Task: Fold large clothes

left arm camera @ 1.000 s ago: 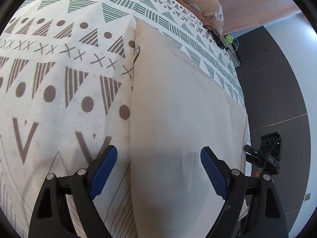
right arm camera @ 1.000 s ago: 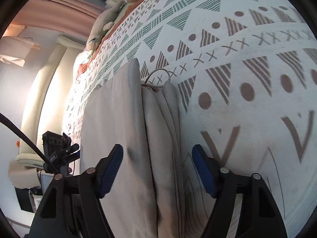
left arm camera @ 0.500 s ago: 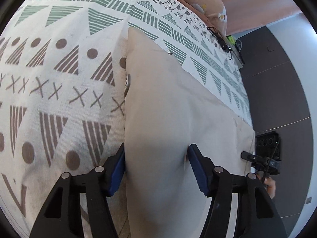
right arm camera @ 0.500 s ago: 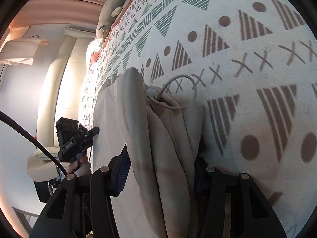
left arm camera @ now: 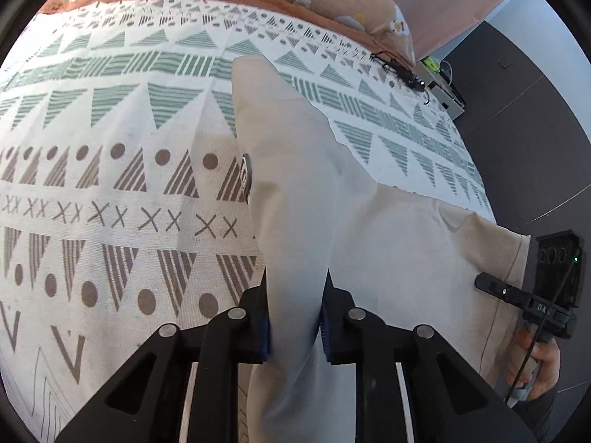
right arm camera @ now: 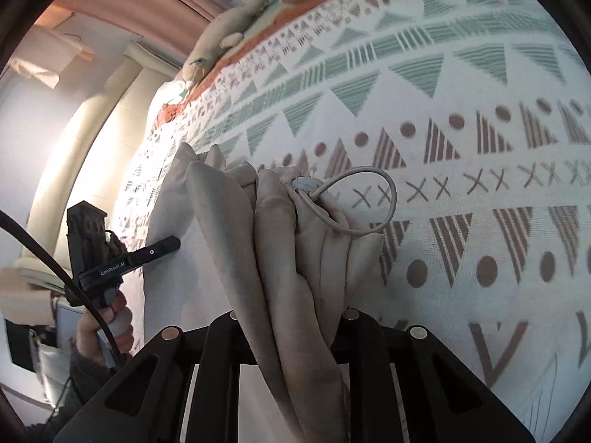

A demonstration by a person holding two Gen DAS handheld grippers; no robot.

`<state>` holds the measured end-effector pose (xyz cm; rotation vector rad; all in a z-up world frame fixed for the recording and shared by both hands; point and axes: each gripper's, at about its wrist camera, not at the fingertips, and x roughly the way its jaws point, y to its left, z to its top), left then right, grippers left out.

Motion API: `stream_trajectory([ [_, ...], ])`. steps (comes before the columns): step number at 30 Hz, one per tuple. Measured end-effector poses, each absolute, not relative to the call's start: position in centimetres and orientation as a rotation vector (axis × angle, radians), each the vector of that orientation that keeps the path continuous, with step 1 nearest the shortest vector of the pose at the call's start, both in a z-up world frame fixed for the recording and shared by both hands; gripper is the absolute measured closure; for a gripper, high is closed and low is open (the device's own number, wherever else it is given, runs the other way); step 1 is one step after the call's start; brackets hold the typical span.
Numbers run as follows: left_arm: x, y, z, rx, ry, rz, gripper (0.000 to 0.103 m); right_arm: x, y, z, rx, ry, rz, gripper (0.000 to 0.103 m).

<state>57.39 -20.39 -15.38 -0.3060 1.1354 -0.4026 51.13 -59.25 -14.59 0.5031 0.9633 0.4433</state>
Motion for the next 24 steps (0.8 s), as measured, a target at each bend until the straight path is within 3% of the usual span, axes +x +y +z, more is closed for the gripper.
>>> stream_trajectory([
  [24,47.4,-11.7,-0.3,-0.328,0.806,-0.542,0.086,28.7,-48.3,-3.9,0.337,0.51,0.266,0.091],
])
